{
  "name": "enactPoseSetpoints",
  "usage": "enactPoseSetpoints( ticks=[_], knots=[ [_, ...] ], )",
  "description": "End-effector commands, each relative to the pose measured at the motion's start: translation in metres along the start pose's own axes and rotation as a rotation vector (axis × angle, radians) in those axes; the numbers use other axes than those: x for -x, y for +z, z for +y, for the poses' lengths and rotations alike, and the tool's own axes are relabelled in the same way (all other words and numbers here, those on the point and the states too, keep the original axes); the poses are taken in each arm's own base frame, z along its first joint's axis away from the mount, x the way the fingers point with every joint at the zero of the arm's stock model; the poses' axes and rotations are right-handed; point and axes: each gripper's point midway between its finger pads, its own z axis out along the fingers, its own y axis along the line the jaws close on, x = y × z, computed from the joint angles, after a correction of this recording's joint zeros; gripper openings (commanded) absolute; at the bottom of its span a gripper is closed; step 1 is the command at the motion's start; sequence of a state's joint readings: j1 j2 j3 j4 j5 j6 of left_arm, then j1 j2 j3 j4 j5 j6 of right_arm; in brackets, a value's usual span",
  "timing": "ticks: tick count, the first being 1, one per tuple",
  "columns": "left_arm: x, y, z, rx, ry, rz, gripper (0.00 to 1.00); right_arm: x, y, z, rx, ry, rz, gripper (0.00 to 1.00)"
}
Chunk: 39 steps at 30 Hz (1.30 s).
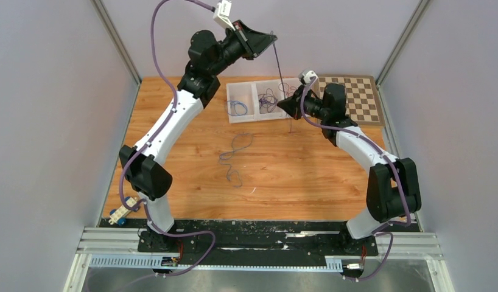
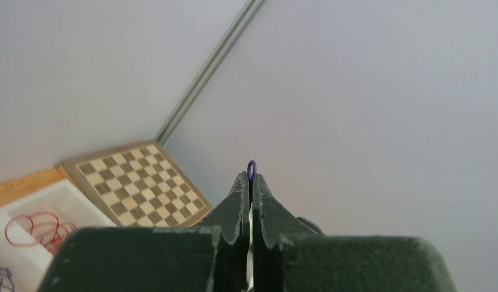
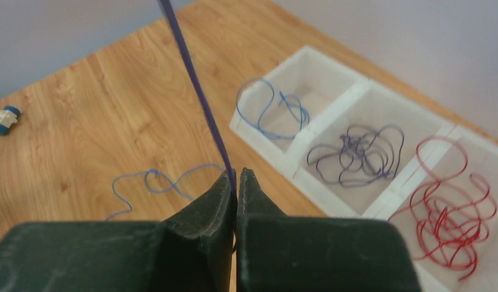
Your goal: Untangle the cables
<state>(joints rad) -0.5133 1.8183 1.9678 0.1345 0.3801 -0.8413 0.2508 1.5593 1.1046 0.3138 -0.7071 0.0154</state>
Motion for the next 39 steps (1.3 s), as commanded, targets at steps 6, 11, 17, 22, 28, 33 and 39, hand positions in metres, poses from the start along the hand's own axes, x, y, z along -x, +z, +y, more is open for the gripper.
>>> enactPoseSetpoints(
  ticks=[6,11,17,22,28,33,39],
  knots=[
    [0.152,-0.066,-0.146,-0.312,0.191,-0.443,0.00,-0.142,-0.031,0.000,-0.008,0.185,0.409,0.02],
    [0.161,-0.072,-0.149,-0.307,0.238,-0.466,0.00,-0.160,-0.051,0.000,-0.012,0.257,0.477,0.08],
    [0.142,-0.058,-0.117,-0.239,0.268,-0.422,0.00,-0.136,-0.061,0.007,0.008,0.283,0.449,0.36],
    [0.117,-0.045,-0.084,-0.208,0.283,-0.373,0.00,-0.111,-0.075,0.011,-0.011,0.223,0.421,0.64],
    [0.081,-0.022,-0.041,-0.183,0.260,-0.302,0.00,-0.083,-0.102,-0.006,-0.121,0.150,0.386,0.97],
    [0.044,0.003,-0.003,-0.177,0.246,-0.237,0.00,-0.068,-0.133,-0.037,-0.249,0.161,0.365,1.00],
    [0.019,0.028,0.044,-0.110,0.207,-0.235,0.00,-0.058,-0.157,-0.059,-0.329,0.186,0.365,1.00]
  ],
)
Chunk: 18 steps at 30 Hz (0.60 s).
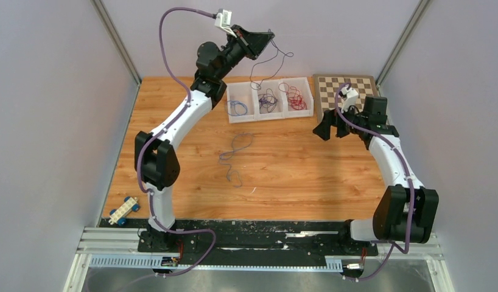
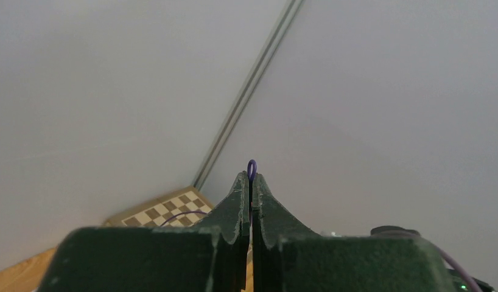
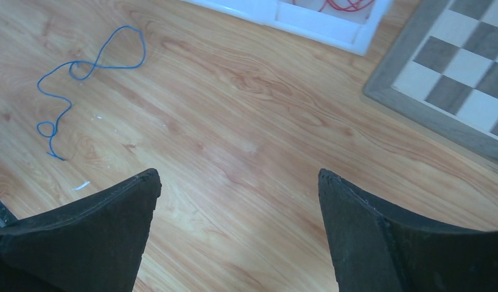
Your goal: Untangle the cables
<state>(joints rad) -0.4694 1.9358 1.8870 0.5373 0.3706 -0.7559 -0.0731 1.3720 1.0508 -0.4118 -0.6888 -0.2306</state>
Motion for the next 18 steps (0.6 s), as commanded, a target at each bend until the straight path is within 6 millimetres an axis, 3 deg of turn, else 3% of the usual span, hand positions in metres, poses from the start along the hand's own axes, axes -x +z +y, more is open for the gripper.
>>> enactPoseSetpoints(
  ticks=[1,14,18],
  knots=[
    [0.001,0.013,0.011,0.003,0.024,-0.073,0.00,0.024,-0.019,-0.010,-0.048,-0.036,-0.033,1.00],
    [-0.053,0.029,0.110,0.193,0.110,-0.097,0.00,0.028,-0.026,-0.036,-0.106,-0.005,-0.005,1.00],
    [-0.052,0.031,0.143,0.284,0.162,-0.131,0.00,0.025,-0.028,-0.044,-0.128,0.011,0.009,1.00]
  ],
)
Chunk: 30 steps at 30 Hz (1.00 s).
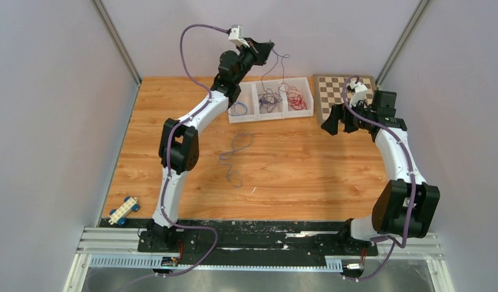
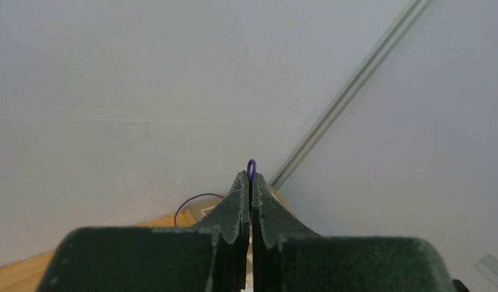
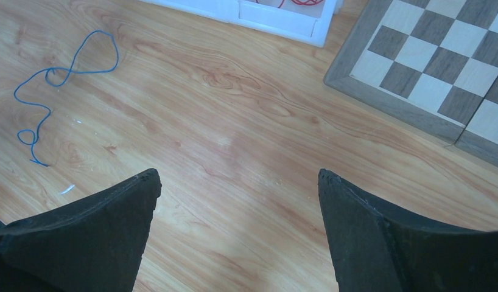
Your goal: Untangle the cables
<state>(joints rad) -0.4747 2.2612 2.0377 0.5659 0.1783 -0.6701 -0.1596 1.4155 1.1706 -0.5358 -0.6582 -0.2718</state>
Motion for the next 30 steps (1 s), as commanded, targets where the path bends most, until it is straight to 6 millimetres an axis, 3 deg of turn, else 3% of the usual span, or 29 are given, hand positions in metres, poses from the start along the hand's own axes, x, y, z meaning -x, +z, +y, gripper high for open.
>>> enactPoseSetpoints(
  ticks=[1,5,9,10,11,12,13,14,15,16,17,18,19,23,30],
  knots=[
    [0.035,0.013,0.018,0.068,0.110,-0.140,0.00,0.013,-0.007,-0.011,-0.039,-0.019,-0.014,1.00],
    [0.022,0.017,0.045,0.132,0.185,-0.133,0.00,0.010,-0.008,-0.015,-0.048,-0.005,-0.007,1.00],
    [0.014,0.014,0.057,0.153,0.202,-0.122,0.00,0.008,-0.006,-0.015,-0.043,0.014,0.001,1.00],
    [0.003,0.010,0.062,0.158,0.201,-0.097,0.00,0.007,-0.005,-0.015,-0.042,0.018,0.003,1.00],
    [0.008,0.009,0.056,0.143,0.206,-0.106,0.00,0.007,-0.004,-0.015,-0.040,0.020,0.003,1.00],
    [-0.007,0.003,0.061,0.150,0.204,-0.072,0.00,0.008,-0.004,-0.016,-0.040,0.021,0.003,1.00],
    [0.002,0.000,0.050,0.132,0.218,-0.090,0.00,0.007,-0.003,-0.016,-0.038,0.025,0.005,1.00],
    [-0.013,-0.008,0.058,0.155,0.220,-0.060,0.00,0.007,-0.003,-0.016,-0.035,0.026,0.006,1.00],
    [-0.003,-0.010,0.048,0.145,0.236,-0.081,0.00,0.006,-0.002,-0.016,-0.035,0.028,0.007,1.00],
    [-0.014,-0.018,0.055,0.167,0.239,-0.057,0.00,0.005,-0.002,-0.016,-0.031,0.031,0.010,1.00],
    [-0.008,-0.021,0.048,0.159,0.249,-0.068,0.00,0.006,-0.002,-0.015,-0.028,0.032,0.008,1.00],
    [-0.014,-0.027,0.056,0.197,0.253,-0.060,0.00,0.004,-0.001,-0.014,-0.022,0.038,0.011,1.00],
    [-0.009,-0.030,0.052,0.199,0.273,-0.071,0.00,0.004,0.000,-0.014,-0.017,0.040,0.010,1.00],
    [-0.019,-0.041,0.055,0.234,0.326,-0.045,0.00,0.004,0.002,-0.011,0.008,0.052,0.011,1.00],
    [-0.050,-0.054,0.019,0.183,0.297,0.037,0.00,0.006,0.002,-0.010,0.017,0.052,0.006,1.00]
  ],
)
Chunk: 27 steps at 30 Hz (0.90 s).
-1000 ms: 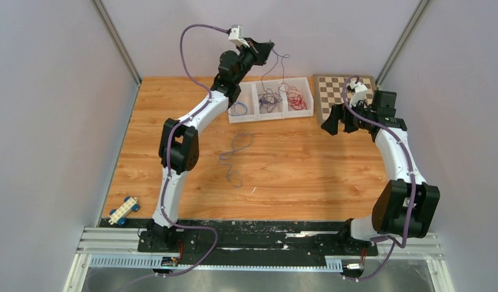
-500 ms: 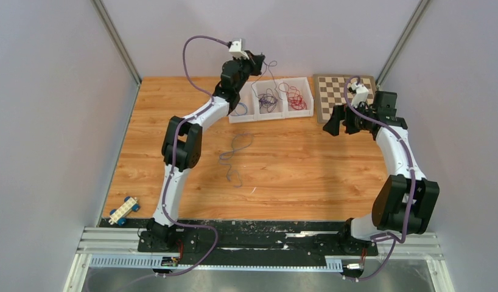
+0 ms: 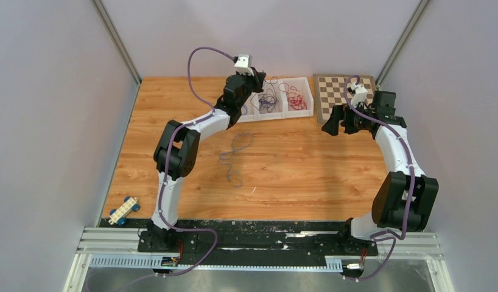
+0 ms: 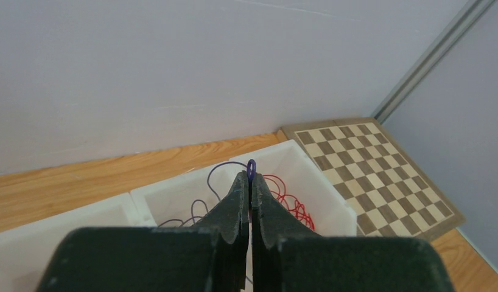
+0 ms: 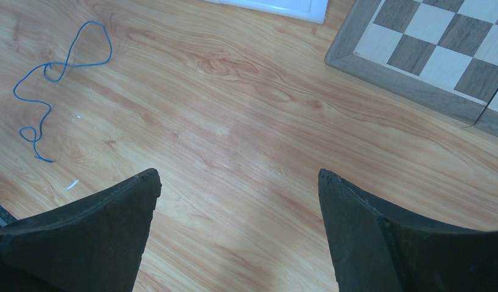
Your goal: Untangle the cables
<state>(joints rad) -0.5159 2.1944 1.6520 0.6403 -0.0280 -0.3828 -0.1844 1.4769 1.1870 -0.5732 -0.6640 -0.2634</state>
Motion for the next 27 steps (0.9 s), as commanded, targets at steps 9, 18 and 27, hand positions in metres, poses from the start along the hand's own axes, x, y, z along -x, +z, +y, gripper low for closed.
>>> enactPoseSetpoints(
  ticks=[9,18,27],
  knots=[
    [0.012,-0.007,-0.010,0.290,0.089,0.038,0.00,0.014,-0.011,0.007,0.008,-0.026,-0.048,1.00],
    [-0.018,0.018,0.013,0.417,0.057,0.069,0.00,0.012,-0.014,0.006,-0.010,-0.035,-0.044,1.00],
    [-0.073,0.023,0.040,0.436,0.011,0.220,0.00,0.009,-0.013,0.005,-0.018,-0.027,-0.034,1.00]
  ],
)
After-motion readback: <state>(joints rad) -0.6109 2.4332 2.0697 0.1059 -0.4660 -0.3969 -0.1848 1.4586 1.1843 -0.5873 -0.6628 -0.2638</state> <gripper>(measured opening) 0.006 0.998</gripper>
